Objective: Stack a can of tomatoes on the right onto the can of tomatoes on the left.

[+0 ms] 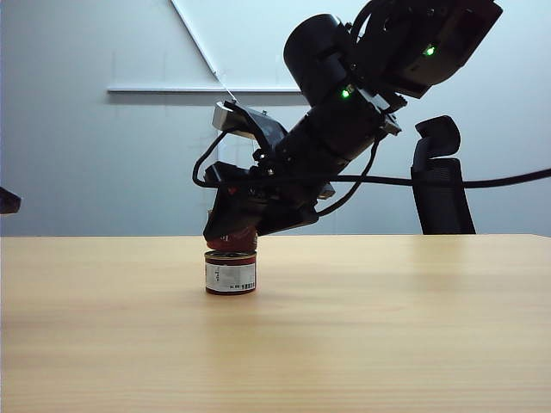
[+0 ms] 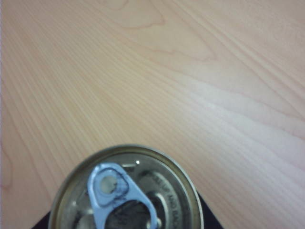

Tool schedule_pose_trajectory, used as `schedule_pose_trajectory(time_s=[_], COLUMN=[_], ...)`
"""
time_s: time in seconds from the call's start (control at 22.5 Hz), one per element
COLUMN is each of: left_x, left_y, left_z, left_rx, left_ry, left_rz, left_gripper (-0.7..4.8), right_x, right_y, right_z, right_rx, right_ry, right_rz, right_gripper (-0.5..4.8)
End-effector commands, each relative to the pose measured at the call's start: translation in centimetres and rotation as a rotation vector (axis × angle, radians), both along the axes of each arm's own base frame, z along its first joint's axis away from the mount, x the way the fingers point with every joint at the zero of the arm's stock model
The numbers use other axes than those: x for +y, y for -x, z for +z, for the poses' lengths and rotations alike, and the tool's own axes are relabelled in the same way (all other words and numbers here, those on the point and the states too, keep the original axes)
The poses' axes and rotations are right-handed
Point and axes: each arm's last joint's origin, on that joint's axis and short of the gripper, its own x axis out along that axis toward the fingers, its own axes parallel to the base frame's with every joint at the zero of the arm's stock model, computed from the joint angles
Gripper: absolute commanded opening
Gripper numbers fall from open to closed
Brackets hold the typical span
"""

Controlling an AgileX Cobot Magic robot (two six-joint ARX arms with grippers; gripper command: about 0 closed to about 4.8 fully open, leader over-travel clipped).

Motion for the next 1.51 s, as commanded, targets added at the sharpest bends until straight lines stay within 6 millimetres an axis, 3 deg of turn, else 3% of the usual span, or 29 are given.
schedule_pose_trajectory(time_s=[0.04,0.18,0.31,0.36,0.44,0.53,0.58,0.84,0.93,1.07,1.11,1.15,1.2,1.24,1.29,1.51], left_x=[0.0,0.0,0.0,0.0,0.0,0.0,0.0,0.0,0.0,0.6,0.9,1.3,1.7,2.1,2.6,3.9], left_y=[0.0,0.0,0.0,0.0,0.0,0.0,0.0,0.0,0.0,-0.1,-0.2,-0.3,-0.3,-0.4,-0.4,-0.3], left_z=[0.1,0.1,0.1,0.1,0.1,0.1,0.1,0.1,0.1,0.4,0.5,0.7,0.8,0.9,1.1,1.6], left_rx=[-0.009,-0.010,-0.010,-0.009,-0.010,-0.010,-0.009,-0.010,-0.010,-0.032,-0.042,-0.058,-0.072,-0.088,-0.107,-0.173], left_ry=[0.000,0.000,0.000,0.000,0.000,0.000,0.000,0.000,0.000,0.019,0.028,0.038,0.045,0.049,0.051,0.048], left_rz=[0.000,0.000,0.000,0.000,0.000,0.000,0.000,0.000,0.003,0.025,0.035,0.055,0.077,0.112,0.160,0.334], left_gripper=[-0.02,-0.02,-0.02,-0.02,-0.02,-0.02,-0.02,-0.02,-0.02,-0.02,-0.02,-0.02,-0.02,-0.02,-0.02,-0.02], right_x=[0.2,0.2,0.2,0.2,0.2,0.2,0.2,0.4,0.4,-0.2,-0.4,-0.9,-1.2,-1.7,-2.2,-5.4], right_y=[-0.1,-0.1,-0.1,-0.1,-0.1,-0.2,-0.2,-0.5,-0.5,0.1,0.5,1.1,1.6,2.1,2.8,4.8], right_z=[0.5,0.4,0.4,0.4,0.5,0.5,0.5,1.8,3.9,8.8,10.2,11.8,13.1,14.3,15.6,19.5], right_rx=[-0.028,-0.026,-0.023,-0.023,-0.025,-0.030,-0.030,-0.066,-0.134,-0.254,-0.284,-0.329,-0.368,-0.403,-0.436,-0.501], right_ry=[-0.017,-0.017,-0.021,-0.021,-0.020,-0.025,-0.028,-0.089,-0.201,-0.415,-0.463,-0.510,-0.535,-0.556,-0.578,-0.611], right_rz=[0.007,0.006,0.011,0.011,0.008,0.004,0.002,-0.014,-0.040,-0.068,-0.065,-0.057,-0.051,-0.048,-0.051,-0.092], right_gripper=[-0.05,0.15,2.21,2.63,2.85,4.50,4.79,4.79,4.79,4.79,3.46,1.21,-0.36,0.21,-0.10,-0.06])
